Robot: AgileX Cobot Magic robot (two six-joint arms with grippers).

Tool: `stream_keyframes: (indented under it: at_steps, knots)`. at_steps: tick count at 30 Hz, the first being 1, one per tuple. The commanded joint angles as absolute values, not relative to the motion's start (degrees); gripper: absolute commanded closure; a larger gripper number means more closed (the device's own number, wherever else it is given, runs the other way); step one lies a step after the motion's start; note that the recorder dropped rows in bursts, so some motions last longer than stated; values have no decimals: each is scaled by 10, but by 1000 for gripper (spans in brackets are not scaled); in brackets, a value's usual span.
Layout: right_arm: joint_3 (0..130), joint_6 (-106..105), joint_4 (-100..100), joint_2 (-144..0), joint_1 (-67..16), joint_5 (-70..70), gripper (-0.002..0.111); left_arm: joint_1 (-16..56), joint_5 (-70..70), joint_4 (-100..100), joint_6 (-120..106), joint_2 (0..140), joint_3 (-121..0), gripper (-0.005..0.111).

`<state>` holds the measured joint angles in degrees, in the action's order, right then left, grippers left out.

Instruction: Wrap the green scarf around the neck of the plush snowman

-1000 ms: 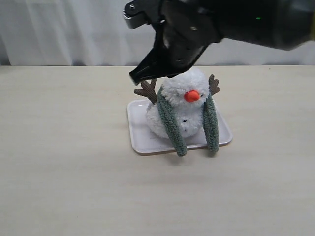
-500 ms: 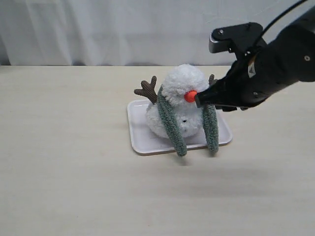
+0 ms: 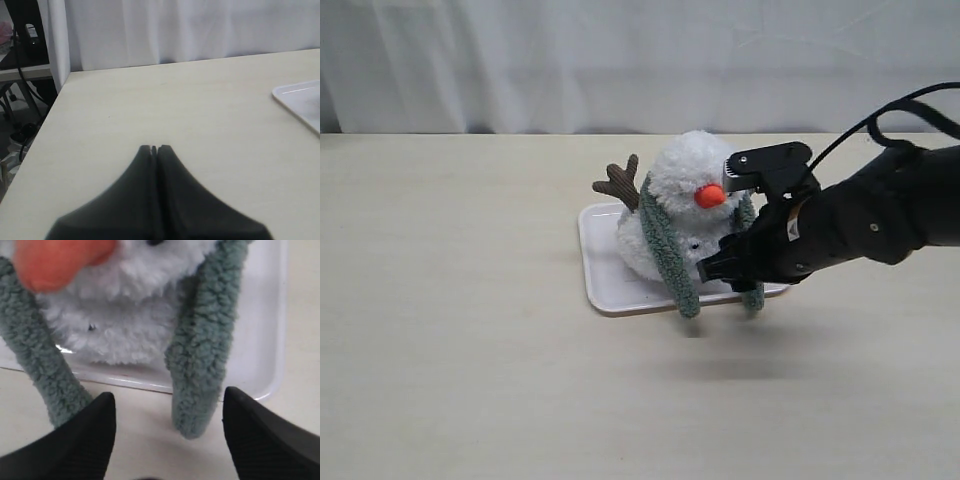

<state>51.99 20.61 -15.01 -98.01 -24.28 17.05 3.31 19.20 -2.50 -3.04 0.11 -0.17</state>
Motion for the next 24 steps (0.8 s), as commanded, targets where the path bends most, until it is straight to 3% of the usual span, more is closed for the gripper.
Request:
stream_keyframes:
  at_steps: [1,7,16,24]
  knots:
    - [536,201,-177,-1023,-240,146,49,35,186,-24,-29,0,0,107]
    - [547,203,-187,-1056,-231,144,54,35,184,-24,-29,0,0,107]
    - [547,203,-189,-1054,-232,131,104,35,184,-24,-29,0,0,107]
    - [547,203,-135,-1020,-232,132,104,35,184,-24,-29,0,0,107]
